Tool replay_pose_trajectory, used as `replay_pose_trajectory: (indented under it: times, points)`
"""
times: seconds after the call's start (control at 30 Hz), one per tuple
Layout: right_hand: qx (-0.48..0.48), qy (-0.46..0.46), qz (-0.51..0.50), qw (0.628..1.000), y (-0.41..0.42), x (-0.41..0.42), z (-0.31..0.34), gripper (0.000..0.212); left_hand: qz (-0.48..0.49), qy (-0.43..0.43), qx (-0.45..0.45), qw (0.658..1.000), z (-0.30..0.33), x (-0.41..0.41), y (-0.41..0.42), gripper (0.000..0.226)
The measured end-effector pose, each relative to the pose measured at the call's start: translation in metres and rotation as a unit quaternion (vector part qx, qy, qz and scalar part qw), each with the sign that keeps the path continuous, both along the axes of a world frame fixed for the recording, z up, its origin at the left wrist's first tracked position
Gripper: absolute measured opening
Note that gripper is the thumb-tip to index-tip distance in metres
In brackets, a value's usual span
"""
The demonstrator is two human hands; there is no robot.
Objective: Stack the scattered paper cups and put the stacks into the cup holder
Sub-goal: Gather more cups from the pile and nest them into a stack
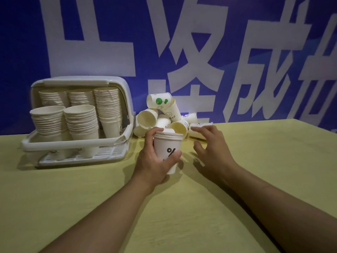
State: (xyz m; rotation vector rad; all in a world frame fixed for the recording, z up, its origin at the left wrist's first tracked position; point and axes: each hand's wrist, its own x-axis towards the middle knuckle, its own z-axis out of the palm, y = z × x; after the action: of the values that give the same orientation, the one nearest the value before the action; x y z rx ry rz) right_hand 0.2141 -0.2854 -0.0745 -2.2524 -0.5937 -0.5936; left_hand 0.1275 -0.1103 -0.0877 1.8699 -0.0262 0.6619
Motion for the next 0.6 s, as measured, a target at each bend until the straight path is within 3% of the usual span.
replay_pose_trajectory:
  times: [0.1,0.27,0.37,0.5,0.6]
  points:
    - [-0.133,-0.008,-0.074,0.988,-0.005,0.029,0.008,0.053,0.020,-0.011,-0.015,1.000,0.002,0.003,0.001,0.069]
    - [-0.309,-0.055,-0.090,0.945,-0.005,0.085,0.034,0.057,0.015,-0.009,-0.004,1.000,0.000,0.007,0.003,0.070]
    - [-0.391,-0.020,-0.109,0.914,0.002,0.104,0.038,0.064,0.006,-0.004,0.002,1.000,0.001,0.007,0.004,0.072]
    - [-0.459,0.001,-0.117,0.881,0.001,0.108,0.034,0.084,-0.008,-0.002,0.010,1.000,0.001,0.007,0.005,0.072]
    - [-0.411,-0.005,-0.128,0.902,-0.005,0.093,0.039,0.079,-0.009,-0.004,0.017,1.000,0.001,0.006,0.005,0.071]
